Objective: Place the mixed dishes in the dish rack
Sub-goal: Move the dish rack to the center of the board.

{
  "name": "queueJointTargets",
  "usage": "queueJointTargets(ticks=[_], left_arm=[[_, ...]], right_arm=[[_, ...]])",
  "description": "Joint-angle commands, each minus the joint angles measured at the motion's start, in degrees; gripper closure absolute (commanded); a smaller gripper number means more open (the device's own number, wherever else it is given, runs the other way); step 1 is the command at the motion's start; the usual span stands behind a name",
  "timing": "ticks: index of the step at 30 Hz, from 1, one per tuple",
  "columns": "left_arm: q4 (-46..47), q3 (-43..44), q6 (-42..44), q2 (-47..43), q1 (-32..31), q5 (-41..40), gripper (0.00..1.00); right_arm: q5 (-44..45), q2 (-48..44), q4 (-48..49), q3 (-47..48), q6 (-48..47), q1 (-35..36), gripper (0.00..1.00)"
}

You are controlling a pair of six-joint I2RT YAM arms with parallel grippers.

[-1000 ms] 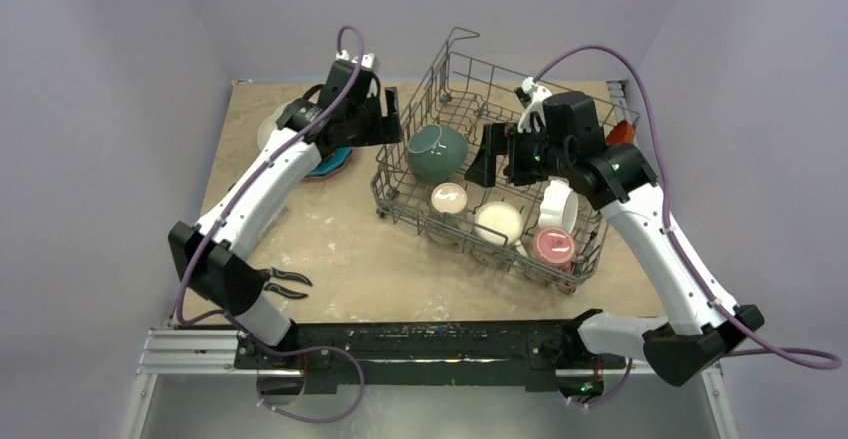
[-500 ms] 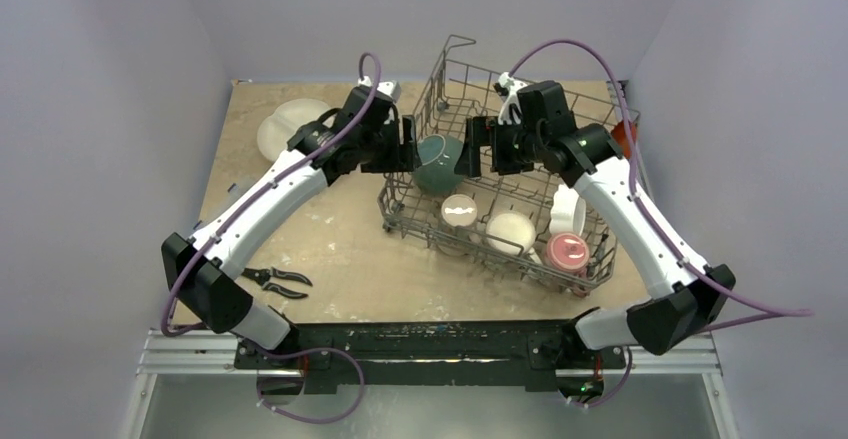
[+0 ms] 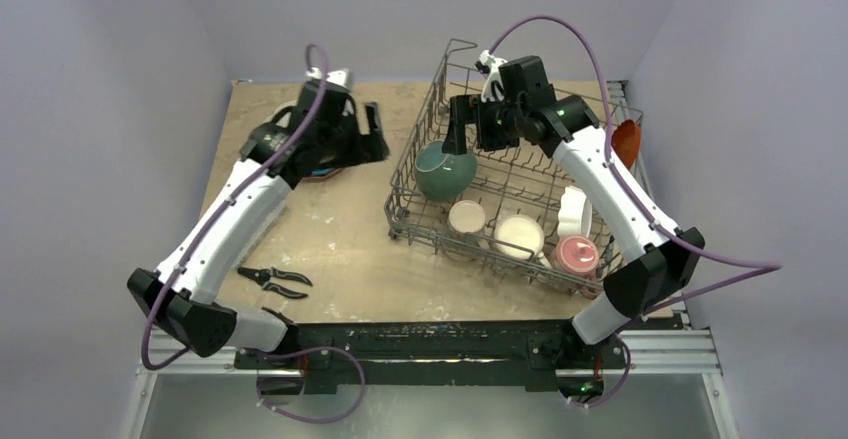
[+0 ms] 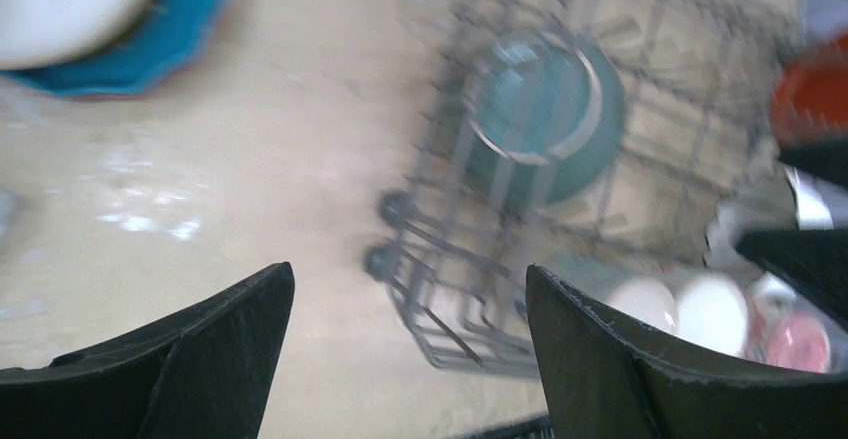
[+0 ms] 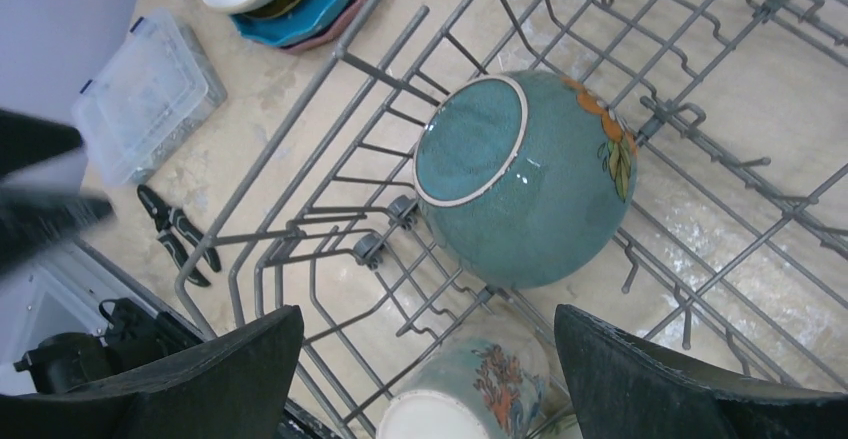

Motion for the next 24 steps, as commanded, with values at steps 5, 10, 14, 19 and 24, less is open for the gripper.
queueJointTargets(ticks=[5, 10, 14, 19, 24], left_arm=[[1.8, 0.9, -3.2, -2.4, 20.4, -12.7, 0.10], [2.2, -0.8, -11.7, 4.3, 34.0, -1.9, 0.11], [11.6, -7.9, -16.4, 5.5, 41.6, 2.4, 0.16], [19.2, -9.2, -18.8, 11.2, 47.3, 6.6, 0.19], [19.7, -7.8, -21.4, 16.1, 48.7, 7.8, 0.20]], right_arm=[[1.7, 2.9, -1.0, 6.6, -2.3, 0.0, 0.02], [3.8, 3.8, -1.3, 7.8, -3.2, -0.6, 0.02], [4.9, 3.9, -1.2, 6.9, -3.8, -1.0, 0.02], [5.3, 4.5, -0.9, 6.0, -4.5, -1.1, 0.02], [5.1, 4.5, -1.9, 5.2, -4.6, -4.9, 0.02]])
